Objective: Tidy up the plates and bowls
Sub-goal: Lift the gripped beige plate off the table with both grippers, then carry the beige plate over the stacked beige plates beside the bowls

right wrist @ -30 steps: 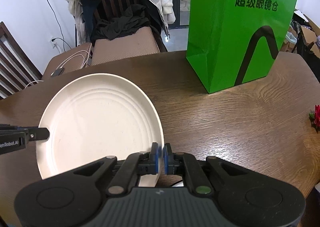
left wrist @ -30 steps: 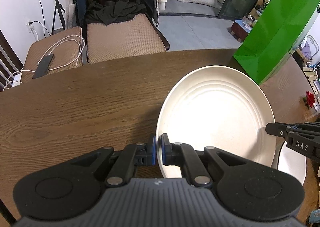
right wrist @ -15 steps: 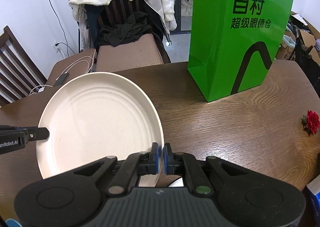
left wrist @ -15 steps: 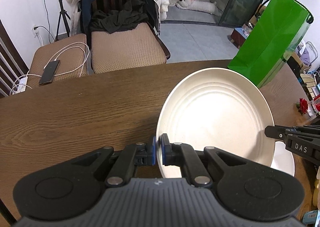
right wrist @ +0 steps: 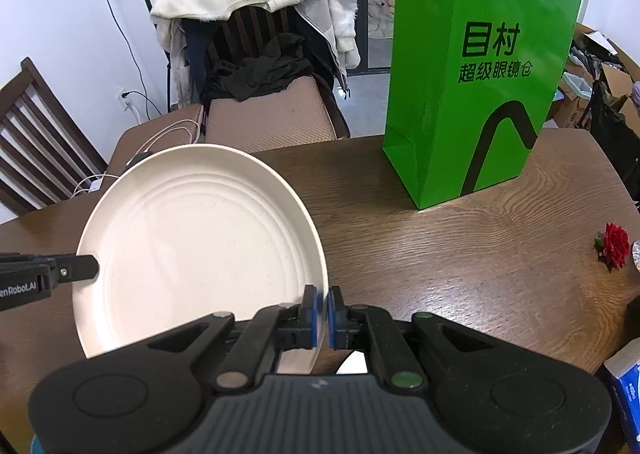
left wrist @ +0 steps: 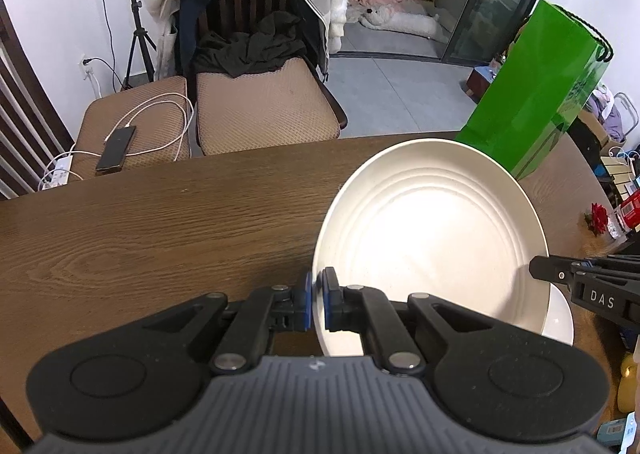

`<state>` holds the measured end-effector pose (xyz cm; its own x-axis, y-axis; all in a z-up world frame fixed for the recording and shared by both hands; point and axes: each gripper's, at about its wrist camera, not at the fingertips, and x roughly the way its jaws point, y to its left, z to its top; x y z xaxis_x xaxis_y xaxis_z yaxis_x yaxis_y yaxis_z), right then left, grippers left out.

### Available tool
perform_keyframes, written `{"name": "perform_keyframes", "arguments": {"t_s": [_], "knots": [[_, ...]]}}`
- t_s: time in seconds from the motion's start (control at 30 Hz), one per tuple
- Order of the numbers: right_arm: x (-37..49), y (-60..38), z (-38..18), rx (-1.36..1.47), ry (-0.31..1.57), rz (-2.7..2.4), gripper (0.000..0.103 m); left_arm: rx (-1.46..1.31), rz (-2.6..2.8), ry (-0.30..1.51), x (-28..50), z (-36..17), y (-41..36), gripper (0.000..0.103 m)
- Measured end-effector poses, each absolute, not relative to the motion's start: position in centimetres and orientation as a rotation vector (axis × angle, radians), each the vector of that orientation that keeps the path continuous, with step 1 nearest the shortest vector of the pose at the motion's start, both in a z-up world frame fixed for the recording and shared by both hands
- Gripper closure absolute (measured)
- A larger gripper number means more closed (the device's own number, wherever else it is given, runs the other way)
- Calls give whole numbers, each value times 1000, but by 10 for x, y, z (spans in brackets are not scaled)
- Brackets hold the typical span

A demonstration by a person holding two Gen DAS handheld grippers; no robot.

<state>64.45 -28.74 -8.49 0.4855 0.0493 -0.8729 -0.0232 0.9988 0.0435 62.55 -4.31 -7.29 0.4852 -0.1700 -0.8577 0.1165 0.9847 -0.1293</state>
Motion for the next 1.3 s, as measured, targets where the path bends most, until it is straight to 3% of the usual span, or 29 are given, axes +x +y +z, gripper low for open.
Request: {"name": "perform_keyframes", "arguments": {"t_s": [1.3], "knots": [[522, -251, -20, 27, 1059, 121, 98, -109, -73, 1022, 489, -9, -5, 97]]}}
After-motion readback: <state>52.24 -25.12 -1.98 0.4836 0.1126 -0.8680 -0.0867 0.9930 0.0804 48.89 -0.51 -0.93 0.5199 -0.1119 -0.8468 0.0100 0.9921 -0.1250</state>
